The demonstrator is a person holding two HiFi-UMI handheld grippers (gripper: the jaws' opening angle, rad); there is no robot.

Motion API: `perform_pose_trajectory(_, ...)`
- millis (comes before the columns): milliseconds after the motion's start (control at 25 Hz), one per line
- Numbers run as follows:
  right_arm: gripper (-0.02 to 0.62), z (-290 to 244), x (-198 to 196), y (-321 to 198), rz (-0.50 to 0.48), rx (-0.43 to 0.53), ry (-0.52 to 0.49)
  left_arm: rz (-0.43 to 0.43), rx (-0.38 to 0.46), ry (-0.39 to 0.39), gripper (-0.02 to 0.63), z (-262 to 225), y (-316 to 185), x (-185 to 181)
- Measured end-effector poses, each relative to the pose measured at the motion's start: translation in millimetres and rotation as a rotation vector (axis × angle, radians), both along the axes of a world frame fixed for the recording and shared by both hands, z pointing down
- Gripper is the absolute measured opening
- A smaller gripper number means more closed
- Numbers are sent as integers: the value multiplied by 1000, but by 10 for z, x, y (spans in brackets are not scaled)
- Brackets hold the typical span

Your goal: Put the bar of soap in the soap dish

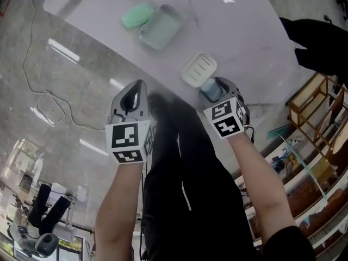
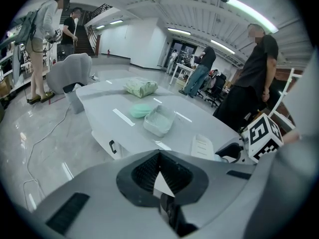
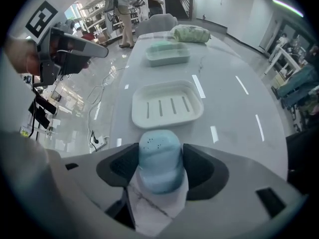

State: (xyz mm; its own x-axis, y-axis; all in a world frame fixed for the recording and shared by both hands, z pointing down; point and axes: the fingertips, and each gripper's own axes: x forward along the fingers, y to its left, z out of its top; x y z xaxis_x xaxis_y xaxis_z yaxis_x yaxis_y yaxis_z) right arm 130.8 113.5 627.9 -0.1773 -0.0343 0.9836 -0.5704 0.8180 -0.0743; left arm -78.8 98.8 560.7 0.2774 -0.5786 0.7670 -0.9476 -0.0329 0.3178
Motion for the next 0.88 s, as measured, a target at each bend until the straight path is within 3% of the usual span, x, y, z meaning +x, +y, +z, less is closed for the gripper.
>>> perform_pose_trajectory(360,278,-91,44,-132,114,-30,-60,-5,5,8,8,-79,32,-27)
perform_pose_trajectory(600,276,-223,79,-252,130,-4,-85,-25,8,8,8,-46,5,-71)
perform_pose_trajectory(720,276,-352,37,-322,51,33,-83,-33,2,12,8,-31,19,-52)
perform_pose_trajectory(880,276,-485,-135,-353,-179,66,-69,-39,3,10,8,-104,21,-41)
